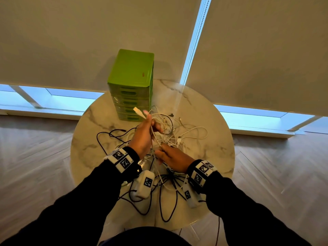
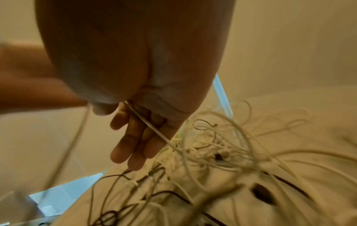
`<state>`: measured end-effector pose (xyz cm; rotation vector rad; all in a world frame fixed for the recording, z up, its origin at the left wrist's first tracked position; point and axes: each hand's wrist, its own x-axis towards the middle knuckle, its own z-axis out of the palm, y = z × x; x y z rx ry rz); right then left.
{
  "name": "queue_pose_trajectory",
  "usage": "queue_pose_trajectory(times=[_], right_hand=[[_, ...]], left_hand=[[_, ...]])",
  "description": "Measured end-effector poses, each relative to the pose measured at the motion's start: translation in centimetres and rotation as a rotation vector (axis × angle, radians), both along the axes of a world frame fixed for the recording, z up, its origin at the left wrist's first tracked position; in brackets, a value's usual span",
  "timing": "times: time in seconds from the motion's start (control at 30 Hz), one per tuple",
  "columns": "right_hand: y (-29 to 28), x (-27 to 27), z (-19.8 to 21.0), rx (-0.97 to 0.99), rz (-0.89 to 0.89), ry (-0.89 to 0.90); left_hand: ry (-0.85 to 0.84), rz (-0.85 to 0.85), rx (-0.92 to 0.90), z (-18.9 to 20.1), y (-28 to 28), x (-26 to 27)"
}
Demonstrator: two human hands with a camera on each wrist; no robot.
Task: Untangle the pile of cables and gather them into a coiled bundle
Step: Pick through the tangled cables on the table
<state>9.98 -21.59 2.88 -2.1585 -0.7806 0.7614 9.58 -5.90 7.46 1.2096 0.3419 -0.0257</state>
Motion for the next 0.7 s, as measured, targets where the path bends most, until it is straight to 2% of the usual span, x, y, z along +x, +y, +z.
queue_pose_trajectory(times=[0.07,0.17,0.23,0.3,0.4,0.47,0.57,0.7], right_hand=[[-1.2,0.2,-1.5,-0.069,-0.020,0.009],[-4.2,0.6,-3.4,-0.159,-0.080,0.005],[-5.6,1.3,-3.4,-0.138,-0.155,0.008],[-6.2,2.4,-2.7,-0.092,-0.223,-0.065],[-4.9,4.0,-0.5,-0.010,-0.321,-0.178],[-3.0,4.3,1.8,0.070,-0.351,-0.220],[-0.3,3.8,4.4,0.115,-0.225,-0.253],[1.2,2.4,4.9,0.112,0.011,-0.238]], left_hand=[[-0.083,0.067,-0.161,1.7,1.0,0.5],[-0.174,0.174,-0.134,4.5,3.9,1.5],[-0.214,0.207,0.031,5.2,5.5,1.8],[-0.218,0.165,0.320,5.0,6.0,1.2],[-0.163,-0.051,0.652,3.6,4.7,-0.5],[-0.092,-0.178,0.742,1.9,3.7,-1.2],[-0.009,-0.209,0.620,-0.2,2.2,-1.5],[0.037,-0.218,0.336,0.4,1.1,-1.0]])
